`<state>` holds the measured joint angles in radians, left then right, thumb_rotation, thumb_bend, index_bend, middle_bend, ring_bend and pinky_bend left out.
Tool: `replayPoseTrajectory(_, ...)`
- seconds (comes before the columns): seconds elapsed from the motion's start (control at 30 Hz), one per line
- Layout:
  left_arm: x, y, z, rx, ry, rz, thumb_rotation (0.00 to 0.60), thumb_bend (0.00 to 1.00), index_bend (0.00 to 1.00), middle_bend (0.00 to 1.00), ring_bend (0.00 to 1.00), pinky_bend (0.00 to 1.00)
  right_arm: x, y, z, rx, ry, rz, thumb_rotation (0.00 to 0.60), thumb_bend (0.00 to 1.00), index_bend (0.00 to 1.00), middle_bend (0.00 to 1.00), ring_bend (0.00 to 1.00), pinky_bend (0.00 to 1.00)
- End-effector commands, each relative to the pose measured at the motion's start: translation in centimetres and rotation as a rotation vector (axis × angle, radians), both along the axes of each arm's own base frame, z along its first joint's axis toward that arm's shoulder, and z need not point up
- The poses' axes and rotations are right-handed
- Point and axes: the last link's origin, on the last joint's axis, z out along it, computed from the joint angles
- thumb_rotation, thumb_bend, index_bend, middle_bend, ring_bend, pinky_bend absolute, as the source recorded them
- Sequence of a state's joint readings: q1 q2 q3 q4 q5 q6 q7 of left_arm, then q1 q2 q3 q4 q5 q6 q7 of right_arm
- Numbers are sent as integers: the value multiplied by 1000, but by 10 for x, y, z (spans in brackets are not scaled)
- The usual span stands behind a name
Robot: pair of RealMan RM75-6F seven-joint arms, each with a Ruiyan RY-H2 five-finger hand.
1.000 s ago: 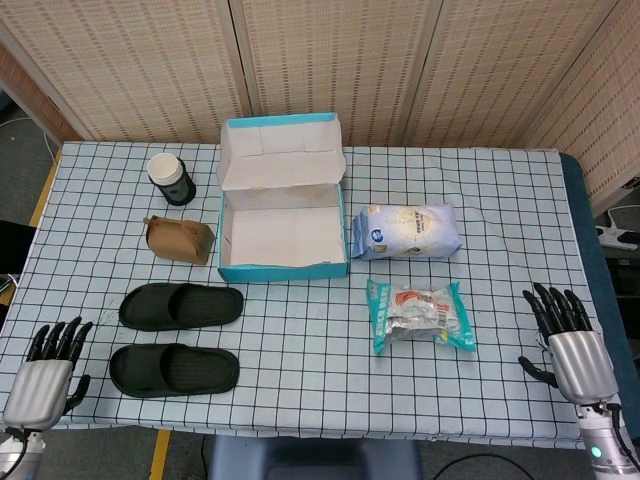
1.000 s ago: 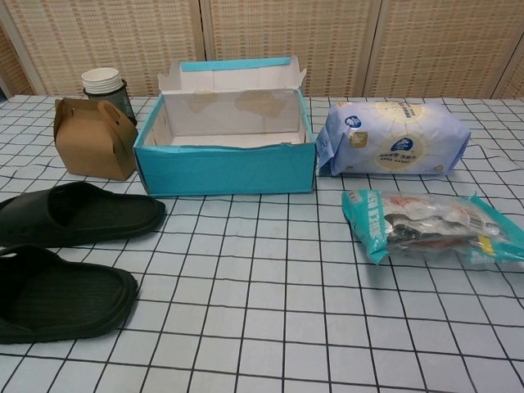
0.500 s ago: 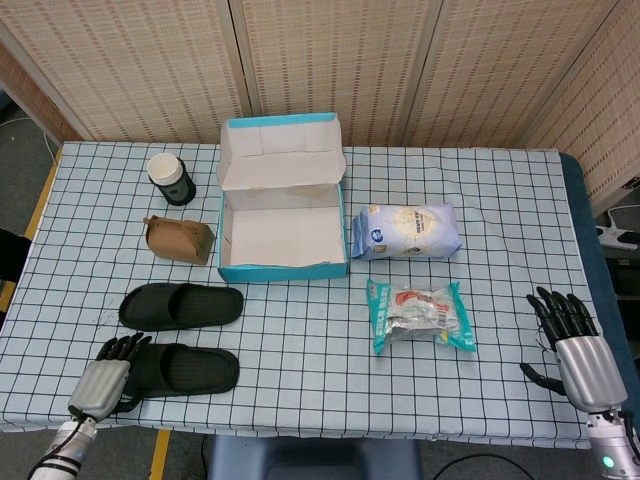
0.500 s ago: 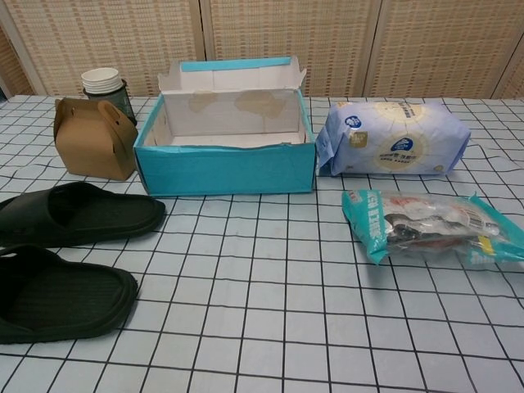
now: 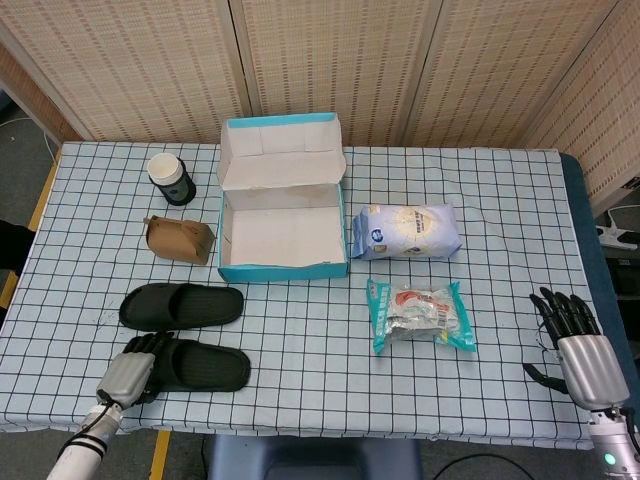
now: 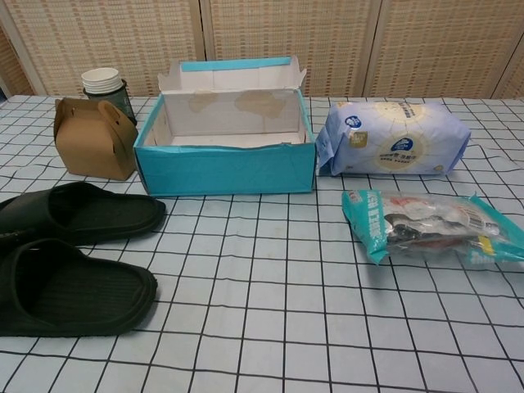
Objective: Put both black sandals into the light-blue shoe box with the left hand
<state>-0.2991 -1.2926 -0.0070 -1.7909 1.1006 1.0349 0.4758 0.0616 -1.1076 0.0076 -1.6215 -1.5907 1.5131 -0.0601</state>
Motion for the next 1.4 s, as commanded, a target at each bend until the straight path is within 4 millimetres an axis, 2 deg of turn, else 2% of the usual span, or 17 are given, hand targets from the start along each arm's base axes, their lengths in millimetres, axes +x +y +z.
replayPoseTrajectory(0.03,5,1,4,10,11,-18,600,305,0,0,0,71,0,0,0,5,0,-2,600,42,0,0,0,0)
replayPoseTrajectory(0.3,18,-3,5,-3,28,-60,600,317,0,0,0,74,1,2,-1,22,-6,-1,600,43,0,0,0,0)
replayPoseTrajectory(0.47,26,-5,7,-16,50,-67,600,424,0,0,0,74,1,3,0,32,-8,-1,600,43,0,0,0,0)
replayPoseTrajectory(0.6,36,-10,4,-51,-8,-52,600,359,0,0,0,75,2,3,-1,37,-8,-3,600,43,0,0,0,0)
replayPoseTrajectory(0.9,46,1,-5,-78,-92,-72,600,299,0,0,0,75,2,5,0,39,-8,-5,600,43,0,0,0,0)
replayPoseTrajectory(1.17,48,6,-24,-124,-86,-85,600,291,0,0,0,91,2,5,2,38,-8,-9,600,44,0,0,0,0)
replayPoseTrajectory(1.3,45,9,-29,-115,-28,-103,600,295,0,0,0,100,2,5,3,36,-11,-10,600,47,0,0,0,0)
replayPoseTrajectory(1.4,41,11,-30,-72,9,-109,600,298,0,0,0,159,2,5,4,33,-13,-9,600,47,0,0,0,0)
